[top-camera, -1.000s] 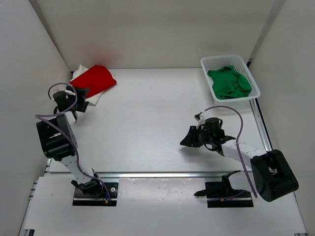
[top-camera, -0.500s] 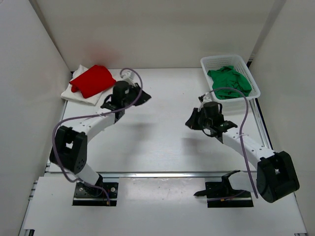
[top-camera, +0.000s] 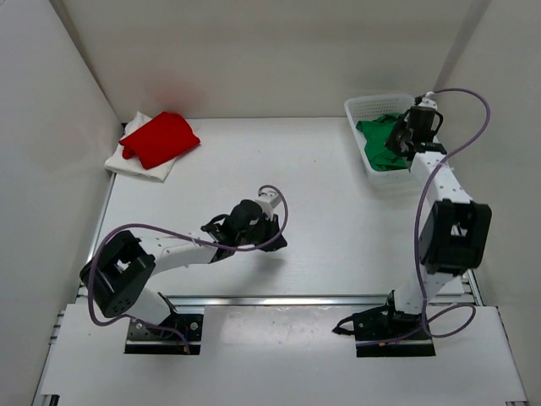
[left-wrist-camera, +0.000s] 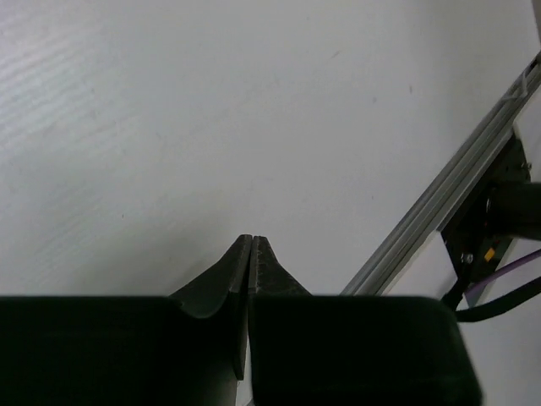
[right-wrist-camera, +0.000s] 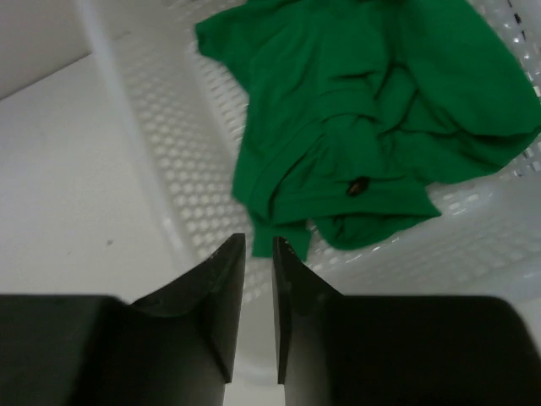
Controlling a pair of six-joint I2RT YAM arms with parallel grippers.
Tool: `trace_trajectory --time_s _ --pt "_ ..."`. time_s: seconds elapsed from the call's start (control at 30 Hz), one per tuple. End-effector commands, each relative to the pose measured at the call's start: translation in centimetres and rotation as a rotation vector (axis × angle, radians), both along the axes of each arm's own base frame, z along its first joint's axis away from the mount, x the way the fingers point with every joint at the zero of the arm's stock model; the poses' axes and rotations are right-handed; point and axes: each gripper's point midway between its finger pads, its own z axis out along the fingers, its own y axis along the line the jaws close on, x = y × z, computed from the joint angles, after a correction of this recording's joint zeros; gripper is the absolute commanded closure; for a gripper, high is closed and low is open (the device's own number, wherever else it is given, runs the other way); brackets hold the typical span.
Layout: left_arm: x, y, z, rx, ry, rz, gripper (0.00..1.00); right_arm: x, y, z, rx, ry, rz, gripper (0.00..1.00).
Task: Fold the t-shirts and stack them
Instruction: Grab crumpled tshirt from bin with the right arm, then move the tshirt to the center of the board
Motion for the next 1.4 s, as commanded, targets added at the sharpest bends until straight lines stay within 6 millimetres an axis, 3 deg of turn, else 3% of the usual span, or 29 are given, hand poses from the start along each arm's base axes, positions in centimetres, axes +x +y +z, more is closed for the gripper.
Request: trace_trajectory --time_s 0.0,0.07,0.1,0.23,0.3,0.33,0.43,0.5,0.57,0.6,0.63,0.7,0.73,0.8,0.83,0.87,0.9,0.93,1.0,1.03,1.07,1.1,1.13,1.17,1.23,1.3,1.37 --pt "-1.4 -0.7 2.3 -0.104 -0.051 -0.059 0.88 2.8 -4.3 -3.2 -0.035 0.096 -0.053 0.80" --pt "-1.8 -0.6 2.4 -0.105 -0.065 -0.068 0.85 4.6 -6.2 -4.5 -0.035 0.127 -0.066 0.65" --pt "-2.0 -0.5 2.6 -0.109 -0.067 -0.074 0.85 5.5 -7.0 -5.9 -0.039 0.162 -0.072 0.63" --pt "-2.2 0.1 2.5 -0.145 -0.072 -0.066 0.82 8.0 -8.1 -7.5 0.002 0.163 -0.058 0.50" --pt "-2.0 0.0 2.8 -0.163 -0.073 -0.062 0.81 8.8 -8.6 -7.9 0.011 0.164 -0.055 0.49" --pt "-1.9 0.2 2.3 -0.153 -0.067 -0.062 0.81 9.2 -8.5 -9.1 0.021 0.188 -0.048 0.48" --pt "-1.7 0.2 1.9 -0.151 -0.054 -0.051 0.81 10.3 -8.4 -10.5 0.054 0.209 -0.027 0.56" --pt "-1.5 0.2 2.0 -0.158 -0.050 -0.048 0.79 10.7 -7.6 -9.8 0.064 0.186 -0.008 0.87" --pt "-1.1 0.5 1.8 -0.156 -0.044 -0.032 0.79 10.8 -7.2 -8.3 0.046 0.143 -0.010 0.97" --pt "-1.1 0.4 1.8 -0.158 -0.037 -0.035 0.79 10.9 -6.9 -5.0 0.026 0.076 -0.002 1.00" --pt "-1.0 0.5 1.7 -0.153 -0.038 -0.032 0.79 10.9 -6.2 -3.9 0.010 0.061 0.016 1.00" --pt "-0.9 0.4 1.5 -0.162 -0.012 -0.026 0.79 10.1 -5.7 2.0 -0.031 -0.020 0.015 1.00" --pt "-0.8 0.4 1.8 -0.173 -0.007 -0.020 0.78 9.9 -5.2 3.4 -0.049 -0.040 0.024 1.00" --pt "-0.3 0.5 2.2 -0.189 0.000 -0.007 0.78 7.7 -4.0 9.8 -0.096 -0.139 0.041 1.00" --pt "-0.1 0.6 2.3 -0.195 0.009 0.002 0.77 7.1 -2.8 11.1 -0.100 -0.170 0.067 1.00" --pt "0.1 0.8 2.5 -0.206 0.016 0.005 0.76 5.6 -1.7 15.0 -0.108 -0.245 0.088 1.00" --pt "0.2 0.9 2.5 -0.215 0.036 0.012 0.75 4.0 0.6 18.2 -0.083 -0.322 0.163 1.00" --pt "0.7 1.1 3.0 -0.241 0.050 0.017 0.75 3.2 2.5 19.5 -0.059 -0.360 0.243 1.00" --pt "0.9 1.8 3.0 -0.274 0.093 0.039 0.76 -0.6 6.4 25.4 -0.037 -0.484 0.363 1.00" --pt "1.5 2.3 3.4 -0.310 0.103 0.071 0.74 -2.7 9.6 28.1 -0.025 -0.545 0.467 1.00" --pt "2.5 3.2 3.8 -0.342 0.119 0.114 0.74 -4.4 10.7 30.3 -0.025 -0.589 0.523 1.00" --pt "2.5 3.9 3.6 -0.351 0.130 0.137 0.75 -5.8 13.7 31.4 -0.003 -0.614 0.610 1.00" --pt "3.2 5.2 3.7 -0.372 0.135 0.187 0.75 -7.6 15.0 33.4 -0.008 -0.665 0.667 1.00" --pt "4.2 6.7 3.6 -0.387 0.145 0.244 0.74 -9.2 17.6 34.4 0.002 -0.703 0.743 1.00" --pt "4.8 9.3 3.5 -0.421 0.156 0.327 0.74 -11.6 19.8 35.9 0.016 -0.755 0.814 1.00" --pt "6.3 13.0 3.6 -0.461 0.157 0.447 0.73 -12.8 21.7 35.2 0.085 -0.745 0.924 1.00" --pt "6.5 15.8 4.5 -0.502 0.112 0.527 0.72 -12.6 21.9 31.7 0.163 -0.687 0.991 0.99"
